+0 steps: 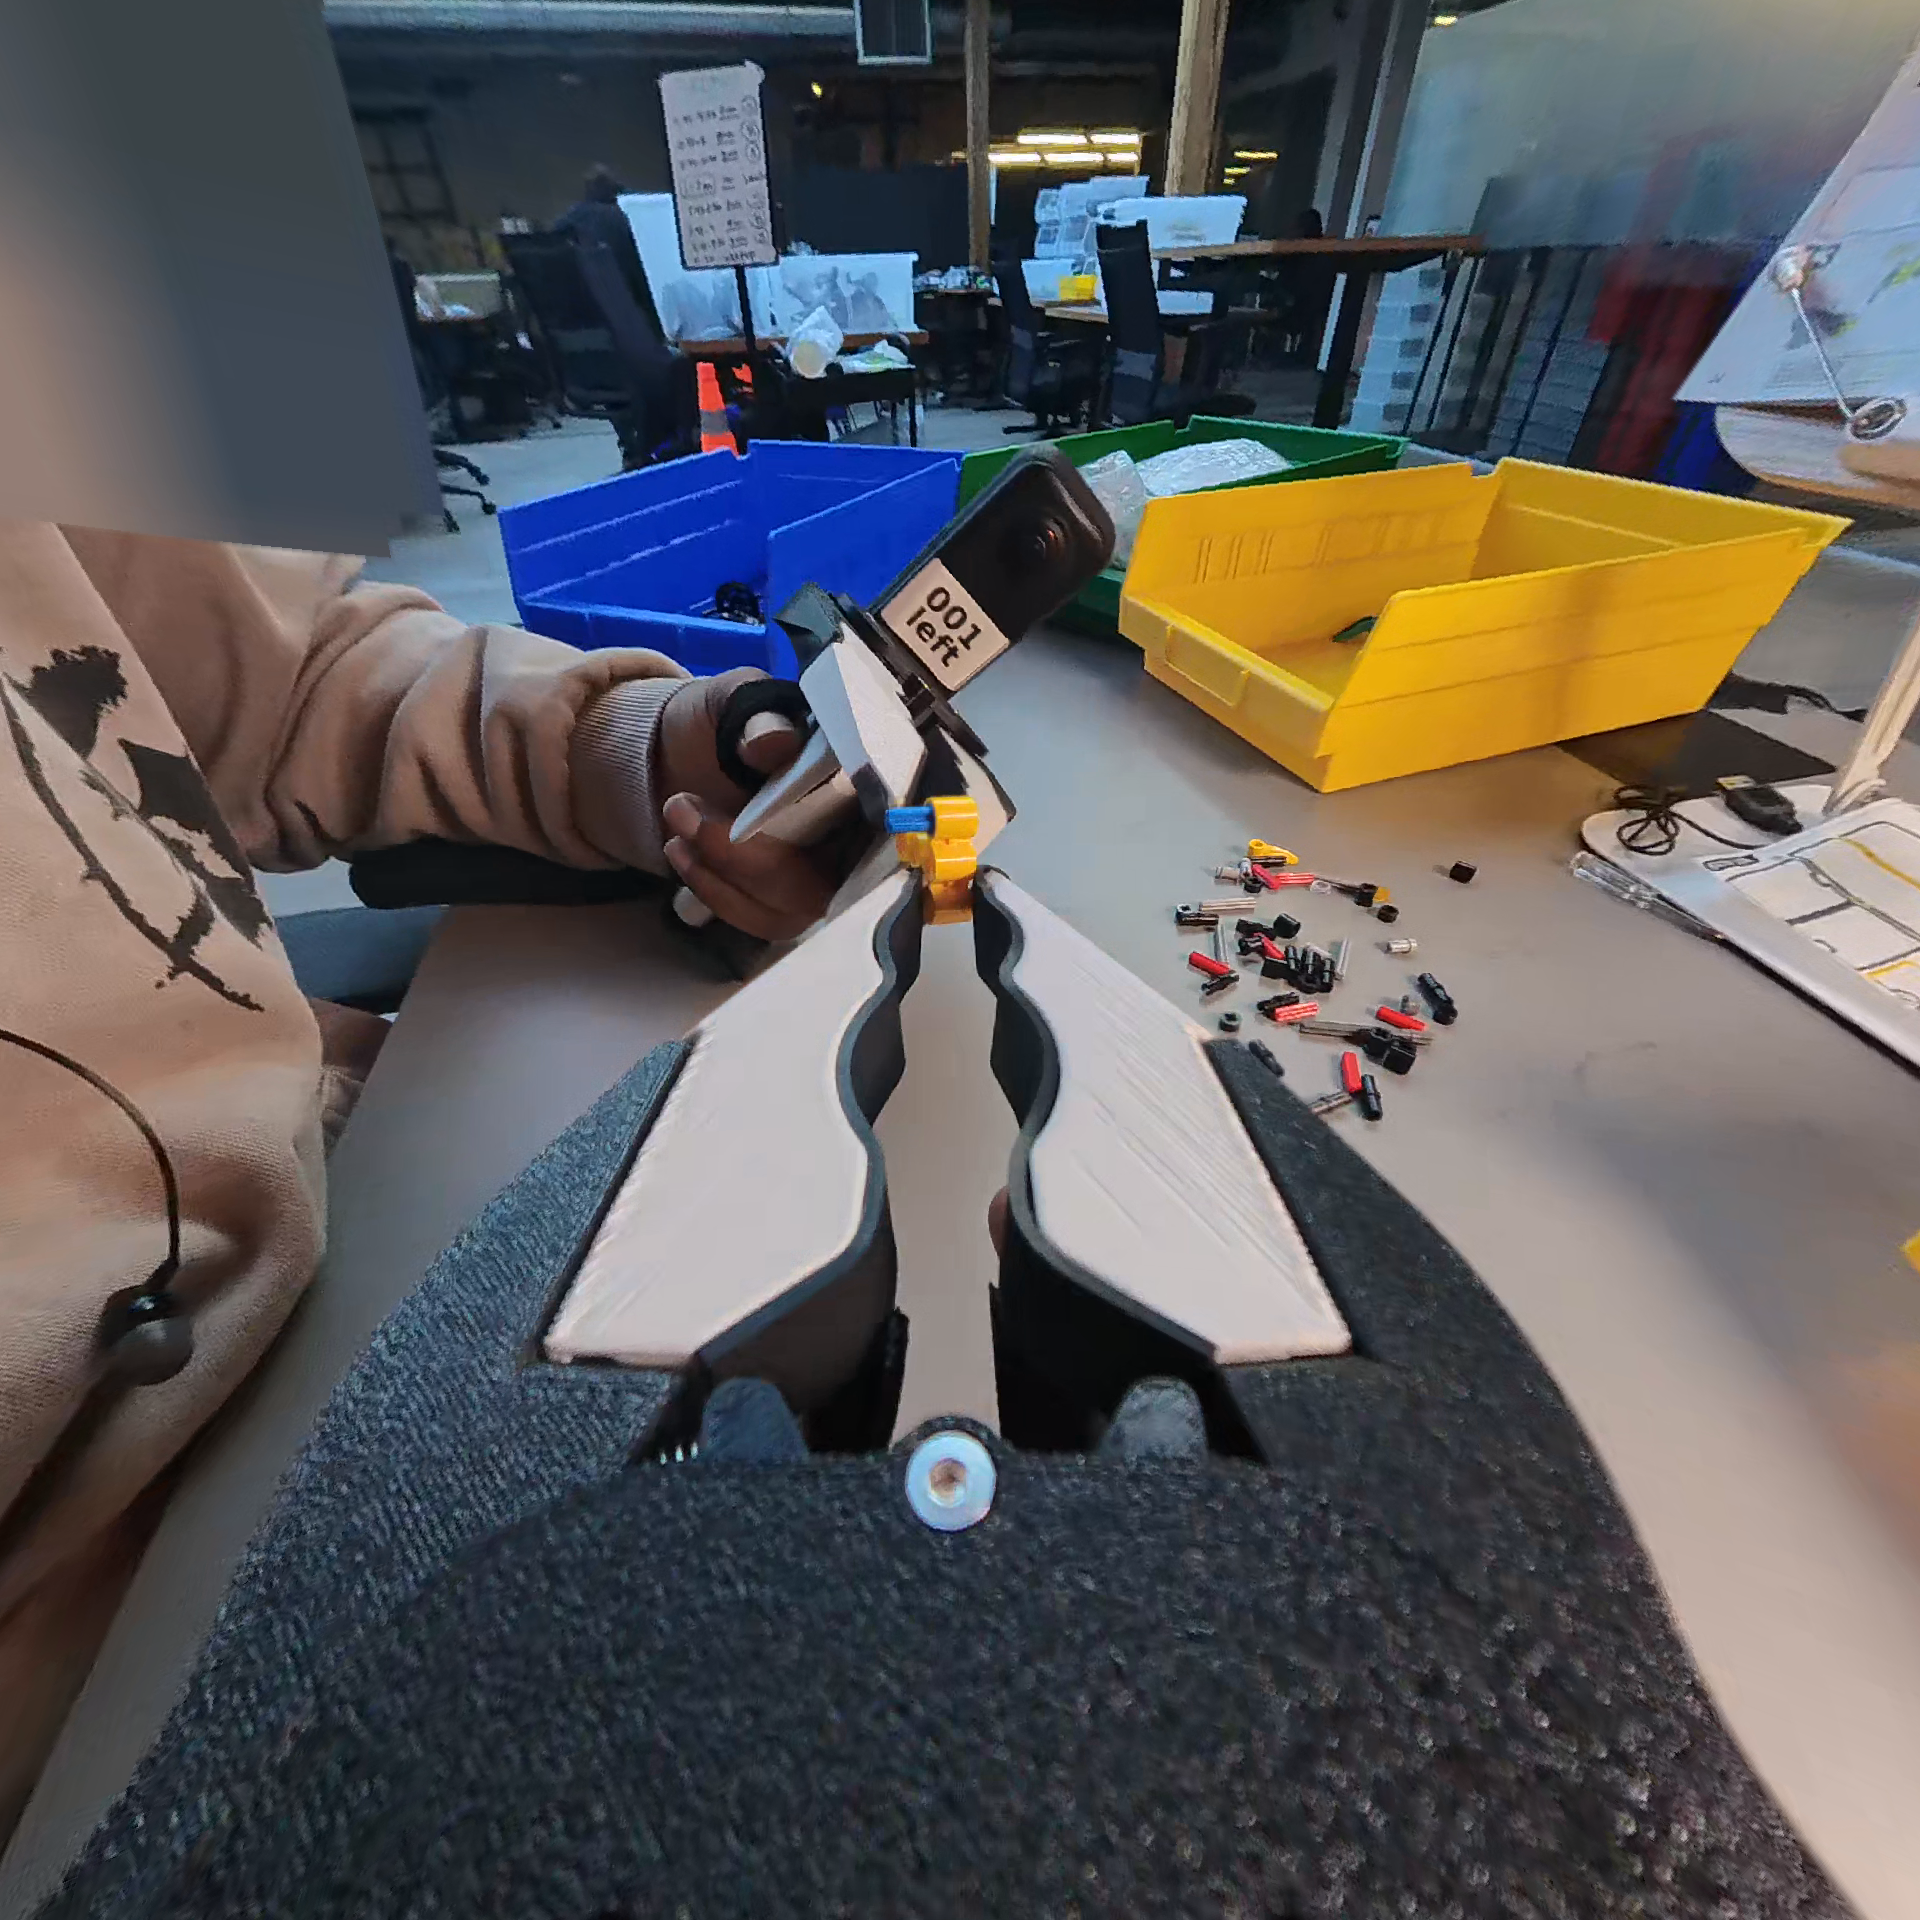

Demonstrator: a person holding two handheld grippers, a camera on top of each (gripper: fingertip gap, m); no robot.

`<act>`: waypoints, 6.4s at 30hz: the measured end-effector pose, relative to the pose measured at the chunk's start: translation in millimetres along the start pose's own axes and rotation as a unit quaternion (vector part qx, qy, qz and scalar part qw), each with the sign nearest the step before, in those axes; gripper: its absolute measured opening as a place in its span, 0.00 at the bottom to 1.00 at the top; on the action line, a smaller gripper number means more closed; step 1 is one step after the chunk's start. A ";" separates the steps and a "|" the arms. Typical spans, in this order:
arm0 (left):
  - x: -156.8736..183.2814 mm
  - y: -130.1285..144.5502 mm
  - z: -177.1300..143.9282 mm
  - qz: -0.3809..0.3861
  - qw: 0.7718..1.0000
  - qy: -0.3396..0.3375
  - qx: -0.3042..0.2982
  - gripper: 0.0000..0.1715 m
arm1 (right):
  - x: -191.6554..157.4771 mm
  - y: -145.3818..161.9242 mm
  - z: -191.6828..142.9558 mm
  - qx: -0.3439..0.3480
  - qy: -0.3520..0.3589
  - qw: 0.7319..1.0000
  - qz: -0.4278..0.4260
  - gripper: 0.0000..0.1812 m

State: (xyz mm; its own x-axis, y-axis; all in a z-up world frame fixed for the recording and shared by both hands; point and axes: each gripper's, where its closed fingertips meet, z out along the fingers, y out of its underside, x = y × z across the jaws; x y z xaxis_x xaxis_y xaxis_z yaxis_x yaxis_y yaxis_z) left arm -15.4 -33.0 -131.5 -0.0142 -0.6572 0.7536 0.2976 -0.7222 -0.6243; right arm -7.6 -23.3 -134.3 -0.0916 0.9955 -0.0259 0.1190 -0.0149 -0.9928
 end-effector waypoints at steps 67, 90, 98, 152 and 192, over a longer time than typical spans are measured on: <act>-3.0 -7.1 0.1 0.156 0.980 -0.121 0.020 0.43 | 20.1 19.4 5.0 -0.012 0.016 0.995 0.103 0.03; -6.2 -9.6 -8.9 0.274 0.944 -0.183 -0.015 0.04 | 9.8 10.2 2.7 0.006 -0.011 0.995 0.097 0.13; 7.8 3.7 6.2 0.281 0.953 -0.114 -0.013 0.04 | -12.4 -5.1 6.2 0.045 -0.076 0.989 0.122 0.12; -45.6 54.0 -9.2 0.507 0.762 -0.286 -0.284 0.03 | -22.3 68.7 17.0 -0.214 0.003 0.954 -0.209 0.12; -48.2 53.4 -12.2 0.477 0.781 -0.294 -0.275 0.02 | -23.6 64.9 16.5 -0.182 -0.001 0.960 -0.214 0.09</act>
State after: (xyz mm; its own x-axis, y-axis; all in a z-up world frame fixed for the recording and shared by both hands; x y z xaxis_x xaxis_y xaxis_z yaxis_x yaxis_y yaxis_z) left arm -10.5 -42.5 -203.6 0.4529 -0.8572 -0.2451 -0.5527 -0.0542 -0.8316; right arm -14.0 -49.3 -200.1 -0.2104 0.9031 0.3743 0.4085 0.4290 -0.8056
